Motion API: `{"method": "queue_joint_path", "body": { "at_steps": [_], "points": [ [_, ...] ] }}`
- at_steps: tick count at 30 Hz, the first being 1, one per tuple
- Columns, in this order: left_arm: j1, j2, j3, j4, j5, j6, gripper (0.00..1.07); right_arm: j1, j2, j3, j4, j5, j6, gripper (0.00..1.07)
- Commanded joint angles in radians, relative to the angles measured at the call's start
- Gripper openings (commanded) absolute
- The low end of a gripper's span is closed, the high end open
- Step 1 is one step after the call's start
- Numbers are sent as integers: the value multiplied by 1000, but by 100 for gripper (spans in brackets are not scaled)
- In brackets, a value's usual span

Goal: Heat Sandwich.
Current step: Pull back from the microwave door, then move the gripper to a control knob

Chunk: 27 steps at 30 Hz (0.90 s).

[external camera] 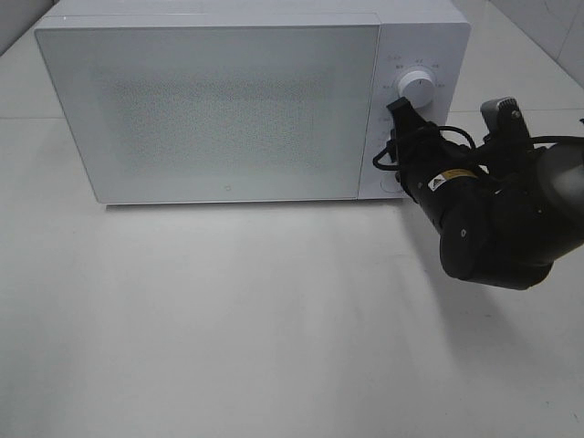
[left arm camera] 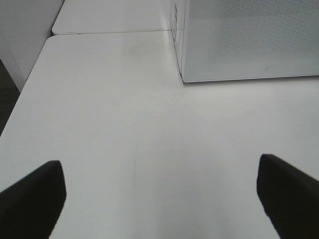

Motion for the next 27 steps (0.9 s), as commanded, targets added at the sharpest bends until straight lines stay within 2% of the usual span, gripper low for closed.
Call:
{"method": "queue_joint_path", "body": {
  "at_steps": [1, 15, 23, 27],
  "points": [
    [2, -26, 3, -3, -3, 2, 98, -5, -5, -11, 19, -46, 124, 6],
    [2, -26, 3, -3, -3, 2, 98, -5, -5, -11, 20, -129, 557, 7],
    [2, -26, 3, -3, -3, 2, 98, -5, -5, -11, 20, -141, 689, 8],
    [2, -26, 3, -3, -3, 2, 98, -5, -5, -11, 14, -143, 684, 9]
  ]
}}
